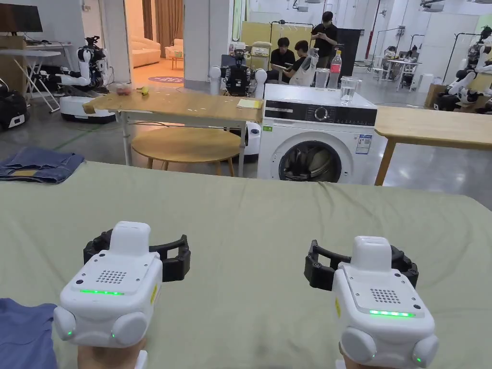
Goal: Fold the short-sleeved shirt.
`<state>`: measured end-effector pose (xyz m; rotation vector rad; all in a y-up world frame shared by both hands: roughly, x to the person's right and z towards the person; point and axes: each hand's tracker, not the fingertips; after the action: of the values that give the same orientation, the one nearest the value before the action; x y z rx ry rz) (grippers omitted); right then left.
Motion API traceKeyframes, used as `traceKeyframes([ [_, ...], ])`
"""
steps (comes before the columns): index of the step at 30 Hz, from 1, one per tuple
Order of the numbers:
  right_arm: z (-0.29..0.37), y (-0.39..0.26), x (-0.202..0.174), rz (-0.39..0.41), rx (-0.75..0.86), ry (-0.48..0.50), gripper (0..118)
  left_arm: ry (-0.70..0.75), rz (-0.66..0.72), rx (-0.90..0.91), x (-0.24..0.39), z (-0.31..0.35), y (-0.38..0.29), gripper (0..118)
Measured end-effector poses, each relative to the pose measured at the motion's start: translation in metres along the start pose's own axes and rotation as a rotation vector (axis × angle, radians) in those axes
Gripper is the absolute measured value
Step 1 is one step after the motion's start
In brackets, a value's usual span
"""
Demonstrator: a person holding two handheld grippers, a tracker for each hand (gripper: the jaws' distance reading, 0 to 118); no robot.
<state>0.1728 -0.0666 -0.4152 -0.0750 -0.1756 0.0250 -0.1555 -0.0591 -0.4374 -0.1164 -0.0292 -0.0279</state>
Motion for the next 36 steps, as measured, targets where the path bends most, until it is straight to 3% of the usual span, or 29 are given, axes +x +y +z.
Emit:
traceKeyframes([
  [36,-0.0041,-0.0027,0.002,-0.019,-0.052,-0.015,118,0.009,-0.03,-0.029,0.0024,0.0014,0.0016,113],
])
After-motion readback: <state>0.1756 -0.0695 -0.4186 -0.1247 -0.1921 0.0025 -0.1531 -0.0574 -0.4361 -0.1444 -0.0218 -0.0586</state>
